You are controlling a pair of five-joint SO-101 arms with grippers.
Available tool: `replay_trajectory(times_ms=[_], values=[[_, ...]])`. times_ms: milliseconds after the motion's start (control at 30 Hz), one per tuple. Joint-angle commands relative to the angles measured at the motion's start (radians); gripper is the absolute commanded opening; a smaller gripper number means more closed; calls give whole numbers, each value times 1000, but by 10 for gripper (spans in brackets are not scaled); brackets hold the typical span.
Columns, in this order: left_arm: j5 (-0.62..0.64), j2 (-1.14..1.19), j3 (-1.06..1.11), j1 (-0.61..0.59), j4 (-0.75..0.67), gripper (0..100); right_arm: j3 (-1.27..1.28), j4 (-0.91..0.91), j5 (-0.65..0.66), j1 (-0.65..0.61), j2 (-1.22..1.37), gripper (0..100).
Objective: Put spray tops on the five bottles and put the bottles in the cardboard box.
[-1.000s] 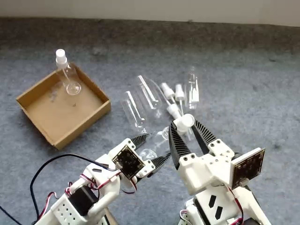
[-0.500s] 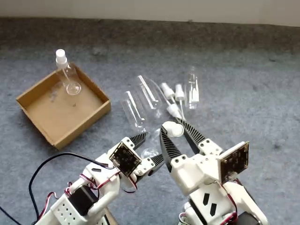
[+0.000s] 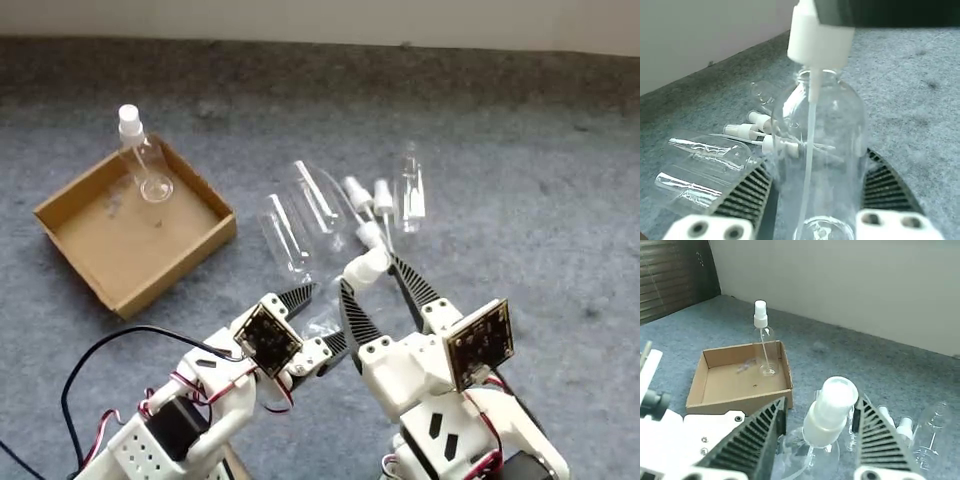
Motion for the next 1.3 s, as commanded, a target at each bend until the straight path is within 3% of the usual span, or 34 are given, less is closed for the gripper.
replay_trajectory(times_ms=[0,167,300,567,700,967,1200,1267], values=[[11,-8,22,-16,-28,27,-96,4,12,134,8,191],[11,-10,22,-18,-29,27,-171,4,14,320,8,191],[11,-10,22,-33,-77,27,-174,4,14,337,8,191],[15,-10,16,-196,-207,27,-30,-4,14,337,-2,190],[17,-12,12,-314,-334,27,65,-4,14,334,-2,190],[17,-12,21,-337,-525,27,259,-47,14,186,-2,190],[17,-12,21,-337,-526,27,414,-240,14,122,-2,0],[17,-10,21,-337,-526,27,446,-289,14,124,-2,12]])
